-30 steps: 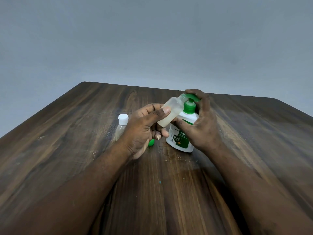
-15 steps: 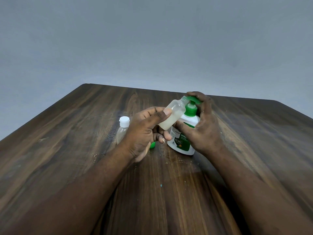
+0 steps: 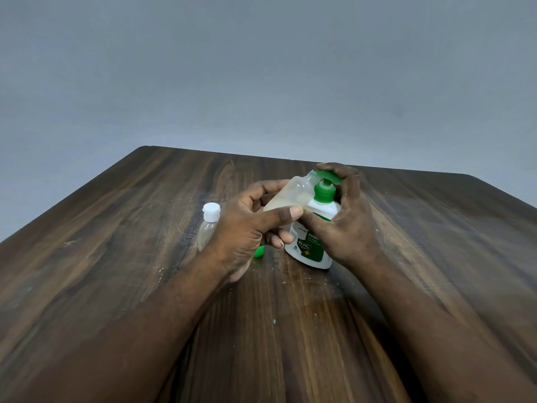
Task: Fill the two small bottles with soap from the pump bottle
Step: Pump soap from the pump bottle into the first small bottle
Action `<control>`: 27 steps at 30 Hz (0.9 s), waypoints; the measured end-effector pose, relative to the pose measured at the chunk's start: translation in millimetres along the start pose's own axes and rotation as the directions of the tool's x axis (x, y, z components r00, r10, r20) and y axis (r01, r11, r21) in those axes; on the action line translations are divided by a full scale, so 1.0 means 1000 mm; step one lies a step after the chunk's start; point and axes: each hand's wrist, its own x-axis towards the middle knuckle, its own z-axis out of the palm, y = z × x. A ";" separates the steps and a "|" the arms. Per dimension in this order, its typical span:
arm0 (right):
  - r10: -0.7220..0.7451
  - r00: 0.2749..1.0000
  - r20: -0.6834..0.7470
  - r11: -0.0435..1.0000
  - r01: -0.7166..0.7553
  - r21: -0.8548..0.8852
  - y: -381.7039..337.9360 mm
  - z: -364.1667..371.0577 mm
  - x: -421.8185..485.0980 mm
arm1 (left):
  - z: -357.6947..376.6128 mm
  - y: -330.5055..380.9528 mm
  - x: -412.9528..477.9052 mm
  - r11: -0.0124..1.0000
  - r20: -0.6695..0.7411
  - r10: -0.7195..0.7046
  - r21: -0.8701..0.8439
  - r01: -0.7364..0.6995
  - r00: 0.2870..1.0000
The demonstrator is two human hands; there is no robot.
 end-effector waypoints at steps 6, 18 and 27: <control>0.000 1.000 0.004 1.000 0.000 0.008 -0.001 0.000 0.000 | 0.001 -0.001 0.001 0.999 -0.008 0.015 0.037 -0.015 1.000; -0.015 1.000 -0.005 1.000 0.015 -0.023 -0.003 0.002 0.000 | -0.004 0.000 0.000 0.996 -0.033 0.049 0.072 -0.046 0.998; -0.019 1.000 -0.004 1.000 0.019 -0.005 -0.003 0.001 0.000 | 0.001 -0.001 0.000 0.997 -0.019 0.056 0.052 -0.055 0.998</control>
